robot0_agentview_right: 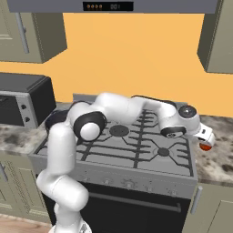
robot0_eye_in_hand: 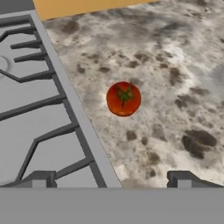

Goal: Turn on the burner for the pot on the stove. Wait thirty seconds for the pot to heat up. Then add the tomato to the pot.

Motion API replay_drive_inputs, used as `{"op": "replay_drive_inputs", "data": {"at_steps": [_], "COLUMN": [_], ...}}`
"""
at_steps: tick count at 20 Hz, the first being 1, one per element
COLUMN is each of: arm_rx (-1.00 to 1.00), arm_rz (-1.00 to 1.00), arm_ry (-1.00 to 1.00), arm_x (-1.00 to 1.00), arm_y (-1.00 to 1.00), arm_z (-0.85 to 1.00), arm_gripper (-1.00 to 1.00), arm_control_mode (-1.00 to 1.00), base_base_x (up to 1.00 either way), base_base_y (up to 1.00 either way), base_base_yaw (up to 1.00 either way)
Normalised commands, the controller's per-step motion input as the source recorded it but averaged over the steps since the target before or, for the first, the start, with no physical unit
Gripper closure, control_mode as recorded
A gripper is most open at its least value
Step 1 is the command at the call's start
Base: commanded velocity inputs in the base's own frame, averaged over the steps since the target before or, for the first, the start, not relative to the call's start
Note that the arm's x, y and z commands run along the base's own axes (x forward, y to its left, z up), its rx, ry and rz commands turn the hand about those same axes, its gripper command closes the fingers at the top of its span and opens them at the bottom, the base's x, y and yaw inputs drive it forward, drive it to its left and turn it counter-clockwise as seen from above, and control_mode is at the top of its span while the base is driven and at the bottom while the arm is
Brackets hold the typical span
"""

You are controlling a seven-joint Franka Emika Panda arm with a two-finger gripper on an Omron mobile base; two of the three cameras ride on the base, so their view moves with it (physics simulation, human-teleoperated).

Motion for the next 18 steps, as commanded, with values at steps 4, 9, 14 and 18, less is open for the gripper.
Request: {"op": "replay_drive_inputs", "data": {"at_steps": [4, 9, 14, 18], "arm_rx": [0.00, 0.00, 0.00, 0.00], "arm_rz": [0.00, 0.00, 0.00, 0.00], "arm_ry": [0.00, 0.00, 0.00, 0.00], "arm_x": [0.16, 0.24, 0.31, 0.26], "arm_y": [-0.25, -0.14, -0.06, -0.11], "arm_z": [-0.16, -0.13, -0.17, -0.13], "arm_gripper": [-1.00, -1.00, -1.00, -1.00], "arm_control_mode": [-1.00, -1.00, -1.00, -1.00], "base_base_x": [0.00, 0.00, 0.00, 0.00], "base_base_y": [0.00, 0.00, 0.00, 0.00], "base_base_yaw": [0.00, 0.00, 0.00, 0.00]}}
